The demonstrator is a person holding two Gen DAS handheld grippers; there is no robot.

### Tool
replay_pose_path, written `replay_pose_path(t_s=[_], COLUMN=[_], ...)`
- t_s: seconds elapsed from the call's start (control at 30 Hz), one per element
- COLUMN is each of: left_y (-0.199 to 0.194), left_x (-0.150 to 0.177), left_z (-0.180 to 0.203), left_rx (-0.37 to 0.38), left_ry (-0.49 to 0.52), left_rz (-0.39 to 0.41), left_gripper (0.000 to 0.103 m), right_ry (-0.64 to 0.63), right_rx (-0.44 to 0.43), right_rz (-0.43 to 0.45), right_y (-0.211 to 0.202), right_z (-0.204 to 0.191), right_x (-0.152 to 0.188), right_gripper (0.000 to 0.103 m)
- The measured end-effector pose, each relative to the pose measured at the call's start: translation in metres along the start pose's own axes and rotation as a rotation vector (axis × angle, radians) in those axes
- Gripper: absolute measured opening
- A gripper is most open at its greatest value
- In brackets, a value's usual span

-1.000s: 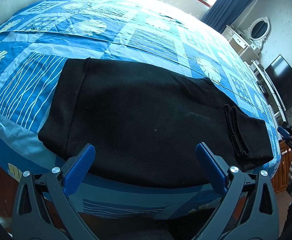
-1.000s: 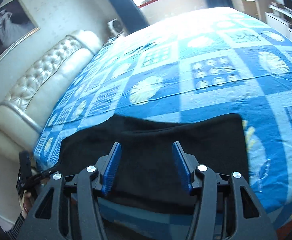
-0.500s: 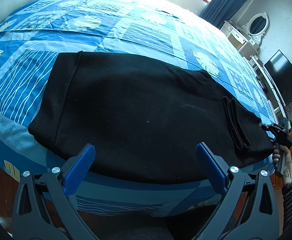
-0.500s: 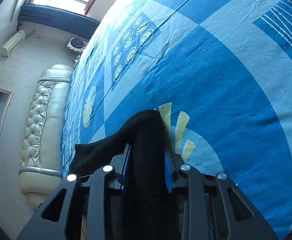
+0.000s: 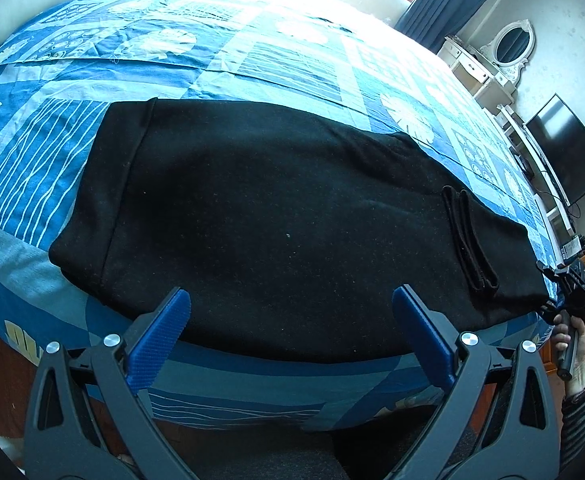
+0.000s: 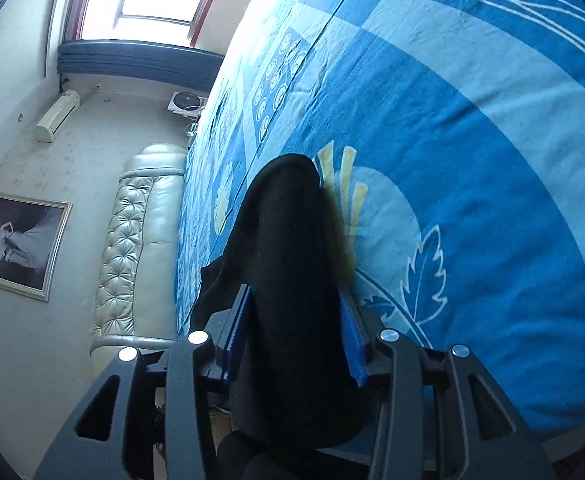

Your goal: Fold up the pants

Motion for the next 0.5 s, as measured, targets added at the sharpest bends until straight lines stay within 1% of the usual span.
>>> replay_pose_path(t_s=[0.07,0.17,0.23,0.27,0.33,0.43,0.5], left_y=[0.001,0.001,0.001,0.001,0.001,0.002,0.002], left_x=[0.0,0.001,0.001,0.001,0.001,0.001,0.001], left_z=[0.0,0.001,0.002,0.002,0.002,0.002,0.003], left_rx=[0.001,-0.004,-0.004,-0.004,-0.003,-0.004,-0.004], left_ry=[-0.001,0.007,0.009,0.009,0.011,0.015,0.016], left_rz=[-0.002,-0.002,-0.001,-0.001,-0.002,-0.005,-0.004], left_gripper=[0.101,0.101,0.101,0.101,0.101,0.101,0.101], right_ry=[0.005,0.009,-0.001,-0.015,-0.03,-0.034,-0.03], right_rx=[-0.001,0.006,0.051,0.065,0.075,0.074,0.062], right_rz=[-0.013,-0.009,0.004,0.009,0.031,0.06,0.075], right_y=[-0.002,-0.001,0.001,-0.001,-0.001,-0.007,-0.013], right_z=[0.007,0.015,0.022,0.025,0.03,0.029,0.026], right_x=[0.011,0.014,0.011,0.01,0.008,0.01,0.012], right_gripper=[0.043,0.042,0.028,0.026,0.023,0.024,0.028])
Point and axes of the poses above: each gripper's, at about its wrist camera, not at the fingertips, and y roughly the way its jaws point, z to its right, x to its underside, the point moved 8 cm from there along y, roughly the way its jaws point, and after that the axes turned 14 degrees about y, right-handed, at the moved point
